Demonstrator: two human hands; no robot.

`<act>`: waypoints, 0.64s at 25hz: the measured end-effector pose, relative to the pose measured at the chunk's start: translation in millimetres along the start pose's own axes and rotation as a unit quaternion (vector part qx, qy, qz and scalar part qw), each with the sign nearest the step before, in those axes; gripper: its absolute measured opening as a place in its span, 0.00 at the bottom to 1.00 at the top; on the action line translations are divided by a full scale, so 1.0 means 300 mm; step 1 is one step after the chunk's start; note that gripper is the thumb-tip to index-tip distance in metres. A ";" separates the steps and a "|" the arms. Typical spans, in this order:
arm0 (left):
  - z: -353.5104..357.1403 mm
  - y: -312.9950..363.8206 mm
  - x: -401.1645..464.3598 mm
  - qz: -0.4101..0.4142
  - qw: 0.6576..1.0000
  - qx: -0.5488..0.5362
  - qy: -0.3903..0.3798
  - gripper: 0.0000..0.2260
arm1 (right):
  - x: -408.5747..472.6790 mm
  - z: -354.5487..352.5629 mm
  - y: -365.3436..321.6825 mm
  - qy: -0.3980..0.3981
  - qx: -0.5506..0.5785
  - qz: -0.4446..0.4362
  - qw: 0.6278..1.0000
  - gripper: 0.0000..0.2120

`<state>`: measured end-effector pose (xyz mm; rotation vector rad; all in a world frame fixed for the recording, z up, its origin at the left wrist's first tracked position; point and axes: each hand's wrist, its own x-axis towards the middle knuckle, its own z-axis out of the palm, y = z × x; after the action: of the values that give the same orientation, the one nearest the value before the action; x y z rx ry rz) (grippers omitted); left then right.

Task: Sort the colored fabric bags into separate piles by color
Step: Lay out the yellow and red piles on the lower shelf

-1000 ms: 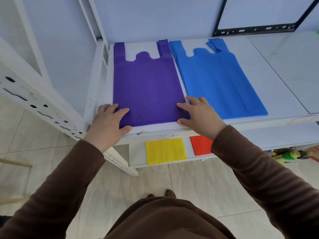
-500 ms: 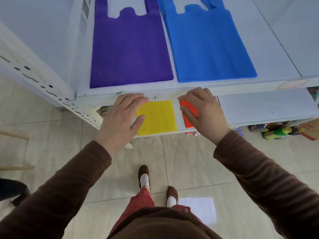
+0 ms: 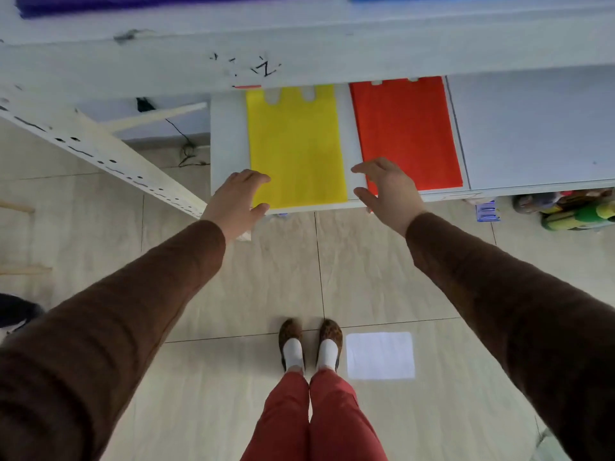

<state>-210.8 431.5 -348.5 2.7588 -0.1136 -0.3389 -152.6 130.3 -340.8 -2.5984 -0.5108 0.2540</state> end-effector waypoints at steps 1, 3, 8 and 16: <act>0.055 -0.039 0.049 -0.009 1.000 0.004 -0.016 0.22 | 0.034 0.064 0.031 -0.018 0.003 0.007 1.000 0.18; 0.148 -0.106 0.141 -0.011 0.999 0.020 -0.042 0.24 | 0.106 0.180 0.086 -0.050 0.005 0.010 0.999 0.20; 0.329 -0.195 0.275 0.007 0.994 0.078 -0.071 0.29 | 0.233 0.397 0.201 -0.122 -0.059 -0.007 0.991 0.29; 0.430 -0.267 0.303 0.033 0.990 0.131 -0.046 0.25 | 0.271 0.508 0.316 -0.116 -0.133 -0.029 0.984 0.30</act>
<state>-152.0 451.5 -514.2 2.9898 -0.2922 -0.4634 -89.5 148.9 -526.4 -2.8229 -0.7475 0.5049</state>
